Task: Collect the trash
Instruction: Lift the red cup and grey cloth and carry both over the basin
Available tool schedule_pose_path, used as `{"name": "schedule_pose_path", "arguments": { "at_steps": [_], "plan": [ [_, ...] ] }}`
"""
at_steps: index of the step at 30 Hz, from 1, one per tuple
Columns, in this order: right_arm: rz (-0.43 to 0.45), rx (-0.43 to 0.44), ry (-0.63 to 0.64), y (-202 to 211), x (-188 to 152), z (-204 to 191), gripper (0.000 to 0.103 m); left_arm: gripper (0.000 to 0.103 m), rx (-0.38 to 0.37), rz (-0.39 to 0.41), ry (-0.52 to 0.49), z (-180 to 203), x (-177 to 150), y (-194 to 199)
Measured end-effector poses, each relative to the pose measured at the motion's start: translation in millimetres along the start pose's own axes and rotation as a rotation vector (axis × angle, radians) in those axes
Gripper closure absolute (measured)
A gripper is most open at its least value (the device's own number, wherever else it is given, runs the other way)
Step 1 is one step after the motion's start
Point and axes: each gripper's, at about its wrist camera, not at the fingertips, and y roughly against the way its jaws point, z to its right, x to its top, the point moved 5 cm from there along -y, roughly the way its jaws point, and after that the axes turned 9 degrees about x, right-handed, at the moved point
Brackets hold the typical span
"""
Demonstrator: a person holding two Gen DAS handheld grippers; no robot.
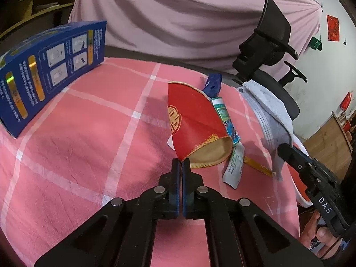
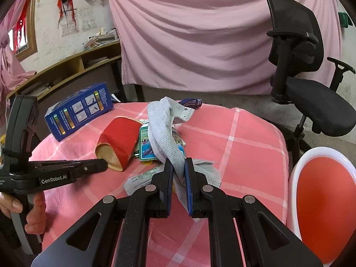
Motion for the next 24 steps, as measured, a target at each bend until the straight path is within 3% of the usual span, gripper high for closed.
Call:
{"name": "schedule_pose_path", "arguments": {
  "at_steps": [7, 15, 21, 24],
  "plan": [
    [0.089, -0.014, 0.032, 17.5, 2.2, -8.0, 0.095, 0.103, 0.036, 0.144, -0.021, 4.5, -0.7, 31.5],
    [0.366, -0.068, 0.019, 78.0, 8.6, -3.2, 0.095, 0.103, 0.019, 0.402, -0.123, 56.1, 12.0, 87.3],
    [0.590, -0.222, -0.020, 143.3, 11.8, 24.3, 0.095, 0.103, -0.039, 0.494, -0.216, 119.7, 22.8, 101.9],
    [0.632, -0.300, -0.046, 164.6, 9.3, 43.0, 0.095, 0.103, -0.079, 0.488, -0.253, 152.0, 22.7, 97.1]
  ]
}}
